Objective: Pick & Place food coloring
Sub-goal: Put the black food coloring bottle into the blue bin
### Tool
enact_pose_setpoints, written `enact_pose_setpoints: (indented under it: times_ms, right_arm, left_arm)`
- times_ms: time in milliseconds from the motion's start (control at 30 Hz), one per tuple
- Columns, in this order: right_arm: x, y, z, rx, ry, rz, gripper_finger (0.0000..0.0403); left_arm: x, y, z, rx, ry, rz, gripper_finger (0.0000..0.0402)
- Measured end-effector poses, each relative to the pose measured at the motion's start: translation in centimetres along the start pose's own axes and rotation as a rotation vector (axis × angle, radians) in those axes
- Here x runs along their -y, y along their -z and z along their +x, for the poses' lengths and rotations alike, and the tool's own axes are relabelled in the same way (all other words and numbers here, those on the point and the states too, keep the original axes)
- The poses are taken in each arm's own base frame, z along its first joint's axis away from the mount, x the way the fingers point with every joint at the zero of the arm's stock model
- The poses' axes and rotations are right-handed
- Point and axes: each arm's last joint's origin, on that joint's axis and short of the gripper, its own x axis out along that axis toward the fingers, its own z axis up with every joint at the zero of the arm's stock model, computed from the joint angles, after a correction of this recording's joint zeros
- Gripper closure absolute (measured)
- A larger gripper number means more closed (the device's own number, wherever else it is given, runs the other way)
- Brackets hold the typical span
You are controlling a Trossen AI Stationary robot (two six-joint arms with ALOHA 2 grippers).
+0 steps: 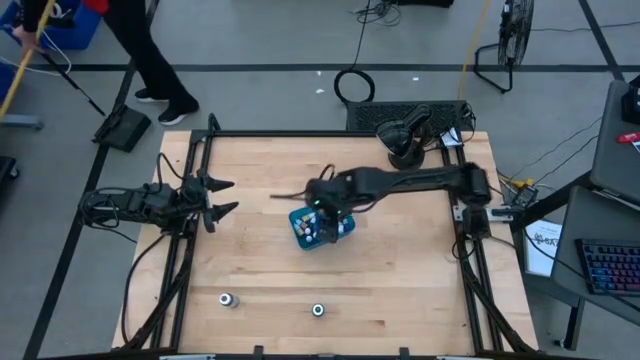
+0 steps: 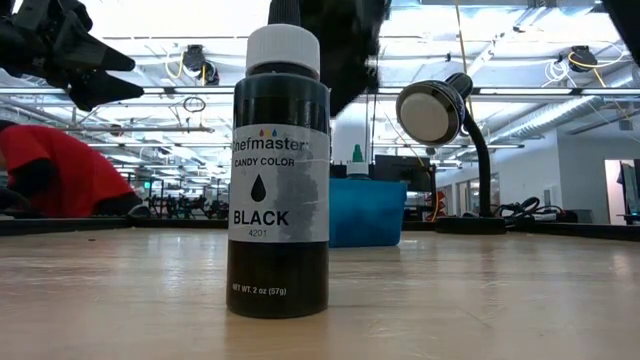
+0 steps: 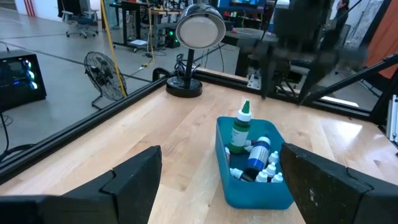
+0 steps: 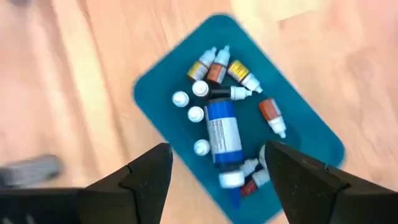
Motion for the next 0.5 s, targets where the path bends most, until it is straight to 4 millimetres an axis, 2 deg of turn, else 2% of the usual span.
enact_pose_setpoints:
  times_ms: [100, 233, 367, 500]
  right_arm:
    - [-0.2, 0.6, -3.3, 0.066, -0.026, 0.06, 0.016]
    - [-0.5, 2.6, -7.3, 0.119, -0.059, 0.008, 0.0158]
    - [-0.3, 6.5, -9.9, 0.158, -0.022, 0.018, 0.0157]
    - [-0.1, 11.3, -10.3, 0.266, 0.038, -0.027, 0.0156]
  left_arm:
    - [0.0, 0.0, 0.0, 0.0, 0.0, 0.0, 0.0078]
    - [0.0, 0.0, 0.0, 0.0, 0.0, 0.0, 0.0078]
    - [0.1, -0.6, -0.1, 0.041, 0.02, -0.088, 0.0078]
    - [0.3, -1.9, -0.3, 0.156, 0.046, -0.145, 0.0078]
